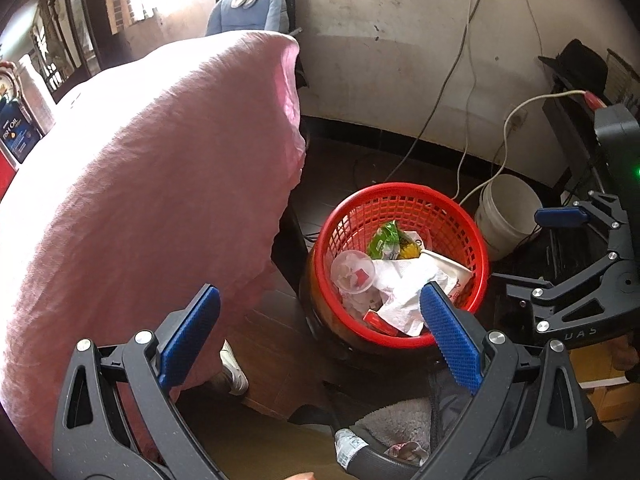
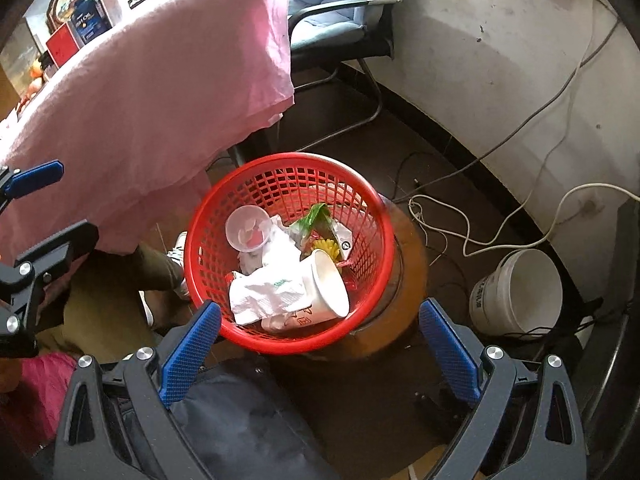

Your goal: Collect trash

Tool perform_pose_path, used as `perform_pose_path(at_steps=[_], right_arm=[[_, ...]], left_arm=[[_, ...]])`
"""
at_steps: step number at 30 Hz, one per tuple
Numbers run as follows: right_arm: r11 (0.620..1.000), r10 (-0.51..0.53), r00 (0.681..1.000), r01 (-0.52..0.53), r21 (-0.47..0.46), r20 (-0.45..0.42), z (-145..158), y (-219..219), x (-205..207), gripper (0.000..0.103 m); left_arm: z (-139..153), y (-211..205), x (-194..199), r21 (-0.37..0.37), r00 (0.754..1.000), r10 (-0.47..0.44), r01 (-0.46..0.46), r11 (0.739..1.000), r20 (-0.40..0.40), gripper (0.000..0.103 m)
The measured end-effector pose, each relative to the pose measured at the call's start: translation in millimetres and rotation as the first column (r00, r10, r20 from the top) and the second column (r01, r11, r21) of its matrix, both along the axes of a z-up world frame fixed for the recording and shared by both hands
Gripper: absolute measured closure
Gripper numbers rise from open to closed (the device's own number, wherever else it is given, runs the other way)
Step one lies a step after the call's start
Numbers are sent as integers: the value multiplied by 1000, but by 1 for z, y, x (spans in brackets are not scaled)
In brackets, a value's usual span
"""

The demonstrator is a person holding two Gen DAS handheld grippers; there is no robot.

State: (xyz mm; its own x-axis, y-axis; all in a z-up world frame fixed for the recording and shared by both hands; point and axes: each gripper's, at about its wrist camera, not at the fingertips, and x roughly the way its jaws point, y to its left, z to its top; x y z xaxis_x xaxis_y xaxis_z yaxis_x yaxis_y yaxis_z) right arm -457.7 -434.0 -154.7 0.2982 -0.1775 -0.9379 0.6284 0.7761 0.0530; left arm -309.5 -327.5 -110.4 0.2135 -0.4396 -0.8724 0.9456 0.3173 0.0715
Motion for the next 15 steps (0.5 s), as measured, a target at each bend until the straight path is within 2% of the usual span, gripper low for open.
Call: perform_pose_path(at_steps=[11, 15], right_arm=[[1000, 12, 1000, -12, -26, -25, -2, 0, 2, 6], [999, 16, 999, -17, -29, -28, -2, 1, 2, 6]], left_arm=[[-3, 1, -5, 14, 1000, -10, 11, 1000, -13, 7], [-3, 1, -6, 13, 1000, -2, 2, 1000, 18, 7]])
